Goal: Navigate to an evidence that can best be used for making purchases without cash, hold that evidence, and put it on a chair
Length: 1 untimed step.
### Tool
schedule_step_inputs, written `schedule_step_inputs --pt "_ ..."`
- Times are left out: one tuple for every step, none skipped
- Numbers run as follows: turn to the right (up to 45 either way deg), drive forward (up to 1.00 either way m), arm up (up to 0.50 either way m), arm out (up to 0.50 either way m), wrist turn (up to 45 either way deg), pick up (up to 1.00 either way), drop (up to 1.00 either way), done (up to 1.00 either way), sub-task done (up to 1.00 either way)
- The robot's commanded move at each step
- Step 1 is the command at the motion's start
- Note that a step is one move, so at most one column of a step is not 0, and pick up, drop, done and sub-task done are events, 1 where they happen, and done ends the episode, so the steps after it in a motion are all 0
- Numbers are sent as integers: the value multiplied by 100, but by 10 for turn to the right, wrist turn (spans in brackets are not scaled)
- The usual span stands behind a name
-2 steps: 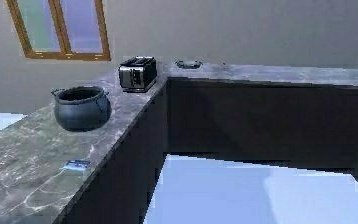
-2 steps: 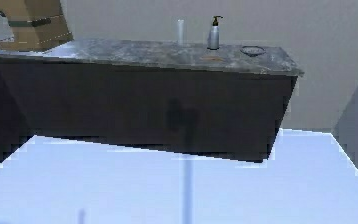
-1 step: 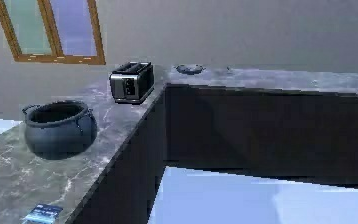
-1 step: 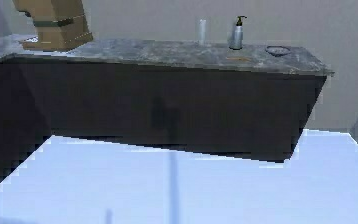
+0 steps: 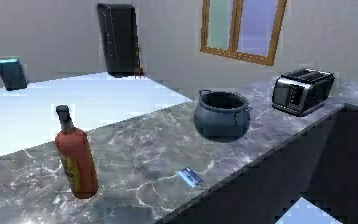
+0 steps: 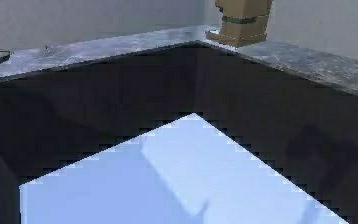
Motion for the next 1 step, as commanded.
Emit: schedule_step_inputs --pt "-450 0 0 0 0 0 0 0 0"
